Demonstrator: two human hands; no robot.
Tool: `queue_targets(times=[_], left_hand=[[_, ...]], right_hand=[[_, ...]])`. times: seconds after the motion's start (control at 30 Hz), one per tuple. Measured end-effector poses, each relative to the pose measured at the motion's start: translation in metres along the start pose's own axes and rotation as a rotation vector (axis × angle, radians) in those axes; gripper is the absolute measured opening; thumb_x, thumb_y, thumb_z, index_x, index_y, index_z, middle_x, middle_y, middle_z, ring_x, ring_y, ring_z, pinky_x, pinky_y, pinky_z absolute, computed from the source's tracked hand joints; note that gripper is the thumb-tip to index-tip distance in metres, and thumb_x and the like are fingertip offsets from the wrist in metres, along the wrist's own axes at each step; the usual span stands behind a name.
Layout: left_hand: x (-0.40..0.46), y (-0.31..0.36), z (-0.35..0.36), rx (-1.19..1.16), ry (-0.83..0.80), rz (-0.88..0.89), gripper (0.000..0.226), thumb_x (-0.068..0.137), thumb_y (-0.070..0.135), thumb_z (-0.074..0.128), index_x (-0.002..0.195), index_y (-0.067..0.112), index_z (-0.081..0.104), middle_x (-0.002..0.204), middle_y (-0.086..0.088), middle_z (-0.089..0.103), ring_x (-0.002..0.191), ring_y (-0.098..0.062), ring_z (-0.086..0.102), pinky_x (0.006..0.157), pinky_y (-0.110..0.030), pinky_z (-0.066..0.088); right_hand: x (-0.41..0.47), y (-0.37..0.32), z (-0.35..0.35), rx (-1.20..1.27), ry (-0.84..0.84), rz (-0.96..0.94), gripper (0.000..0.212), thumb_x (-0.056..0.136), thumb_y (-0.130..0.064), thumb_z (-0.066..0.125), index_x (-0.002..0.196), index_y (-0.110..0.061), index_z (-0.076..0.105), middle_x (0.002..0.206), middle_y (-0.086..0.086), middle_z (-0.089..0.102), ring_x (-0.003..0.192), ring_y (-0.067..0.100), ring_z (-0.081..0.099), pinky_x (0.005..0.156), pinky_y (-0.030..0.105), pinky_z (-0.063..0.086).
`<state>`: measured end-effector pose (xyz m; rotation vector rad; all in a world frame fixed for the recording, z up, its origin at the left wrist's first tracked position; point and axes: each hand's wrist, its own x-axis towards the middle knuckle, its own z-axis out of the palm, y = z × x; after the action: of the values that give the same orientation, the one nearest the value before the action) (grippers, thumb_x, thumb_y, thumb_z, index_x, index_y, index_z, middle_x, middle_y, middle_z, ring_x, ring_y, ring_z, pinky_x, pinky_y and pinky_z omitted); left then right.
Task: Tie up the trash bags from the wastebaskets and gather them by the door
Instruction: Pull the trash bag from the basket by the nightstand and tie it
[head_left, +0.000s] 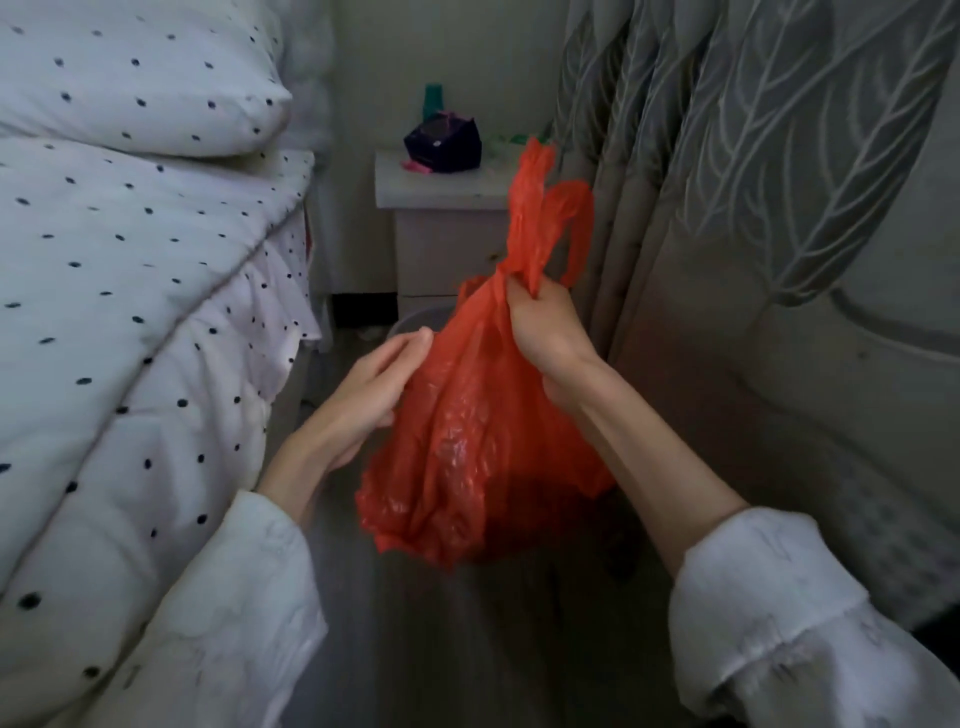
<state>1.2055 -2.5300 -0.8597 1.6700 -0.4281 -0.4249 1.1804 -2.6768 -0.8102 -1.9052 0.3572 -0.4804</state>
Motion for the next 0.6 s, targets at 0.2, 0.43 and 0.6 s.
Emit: queue_targets(times=[0.2, 0.43, 0.6], left_hand=[[0.001, -0.019, 0.006, 0.148, -0.152, -0.156, 0.026, 0.078, 0.067, 0.039, 0.094, 0.053, 0.054, 0.103, 0.030, 0.057, 0.097, 0.006, 0.051, 0.086, -0.035, 0.038], [0.002, -0.105, 0.018, 0.193, -0.151, -0.215, 0.064, 0.061, 0.067, 0.058, 0.111, 0.028, 0.055, 0.111, 0.008, 0.063, 0.102, -0.003, 0.059, 0.079, -0.012, 0.045], [0.013, -0.131, 0.029, 0.247, -0.078, -0.240, 0.048, 0.070, 0.029, 0.076, 0.106, 0.015, 0.047, 0.090, 0.005, 0.060, 0.080, -0.005, 0.057, 0.073, -0.016, 0.048]], right_hand=[[-0.008, 0.029, 0.007, 0.006, -0.088, 0.078, 0.034, 0.097, -0.025, 0.037, 0.117, -0.008, 0.059, 0.118, 0.014, 0.063, 0.114, 0.028, 0.057, 0.102, 0.040, 0.044], [-0.020, 0.122, 0.035, -0.034, -0.299, 0.350, 0.036, 0.097, -0.023, 0.039, 0.114, -0.001, 0.061, 0.114, 0.016, 0.064, 0.105, 0.028, 0.060, 0.094, 0.035, 0.048], [-0.019, 0.144, 0.031, -0.025, -0.390, 0.328, 0.035, 0.096, -0.026, 0.044, 0.113, -0.002, 0.062, 0.114, 0.012, 0.065, 0.107, 0.026, 0.061, 0.102, 0.043, 0.045]])
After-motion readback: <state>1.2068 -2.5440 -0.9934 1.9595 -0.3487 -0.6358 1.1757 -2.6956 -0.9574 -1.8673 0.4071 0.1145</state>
